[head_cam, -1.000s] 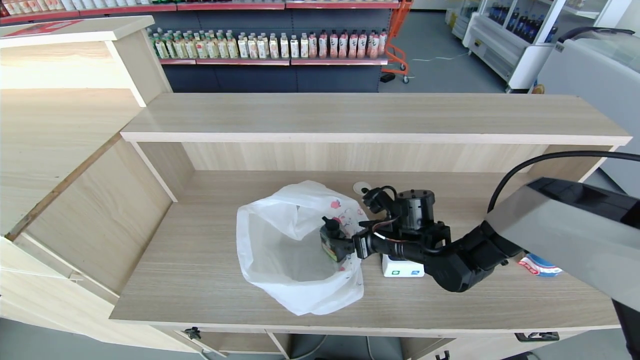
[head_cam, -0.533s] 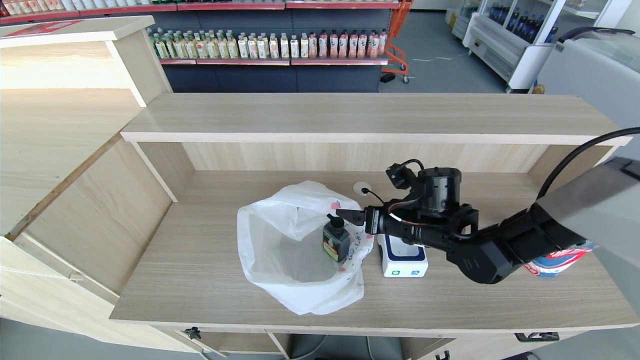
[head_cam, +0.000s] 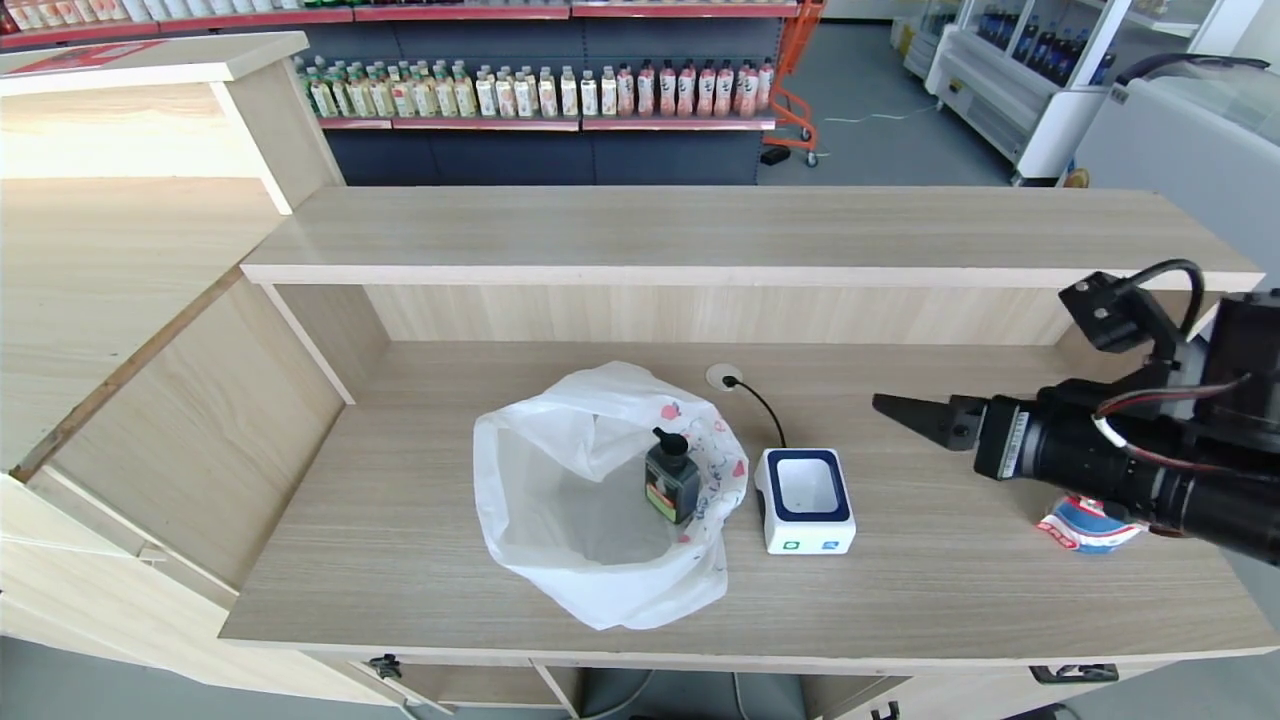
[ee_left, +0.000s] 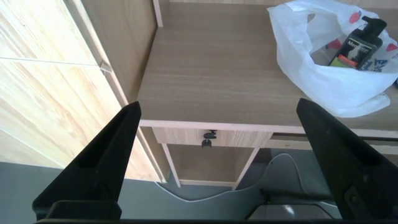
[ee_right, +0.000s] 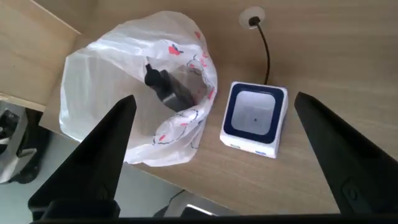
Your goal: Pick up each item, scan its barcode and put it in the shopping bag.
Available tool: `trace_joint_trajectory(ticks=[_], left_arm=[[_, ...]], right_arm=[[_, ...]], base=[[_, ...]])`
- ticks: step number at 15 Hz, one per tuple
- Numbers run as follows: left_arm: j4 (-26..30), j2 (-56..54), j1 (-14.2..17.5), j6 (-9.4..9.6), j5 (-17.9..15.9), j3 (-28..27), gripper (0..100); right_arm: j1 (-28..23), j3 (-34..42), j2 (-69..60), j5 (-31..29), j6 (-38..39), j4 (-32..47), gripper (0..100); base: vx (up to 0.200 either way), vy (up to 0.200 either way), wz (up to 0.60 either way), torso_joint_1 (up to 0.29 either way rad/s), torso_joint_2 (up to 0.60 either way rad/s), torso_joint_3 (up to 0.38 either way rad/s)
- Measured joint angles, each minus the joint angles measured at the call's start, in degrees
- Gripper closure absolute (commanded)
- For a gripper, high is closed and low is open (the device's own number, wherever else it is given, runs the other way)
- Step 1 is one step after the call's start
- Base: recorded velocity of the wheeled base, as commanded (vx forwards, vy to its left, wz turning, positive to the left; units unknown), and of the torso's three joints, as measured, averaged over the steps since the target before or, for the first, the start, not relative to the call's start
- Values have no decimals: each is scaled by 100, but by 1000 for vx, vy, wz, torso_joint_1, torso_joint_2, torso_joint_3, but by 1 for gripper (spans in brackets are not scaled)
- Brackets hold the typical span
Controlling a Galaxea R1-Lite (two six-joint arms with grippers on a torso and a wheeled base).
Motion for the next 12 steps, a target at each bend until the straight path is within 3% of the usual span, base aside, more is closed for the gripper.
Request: trace_joint_trajectory(ticks=[5, 9, 12], left_arm=[[0, 0, 0, -5, -2, 0, 0], [0, 0, -2, -2, -2, 0, 0], [0, 0, -2, -2, 0, 0, 0]], right_arm=[[-831, 2372, -3917, -684, -542, 1367, 0], [-1524, 3131, -6723, -889, -969, 3194, 0], [-1760, 3366, -7711, -953, -1136, 3560, 0]], base=[[0, 0, 0, 0, 0, 0], [0, 0, 0, 0, 0, 0], [0, 0, 0, 0, 0, 0]])
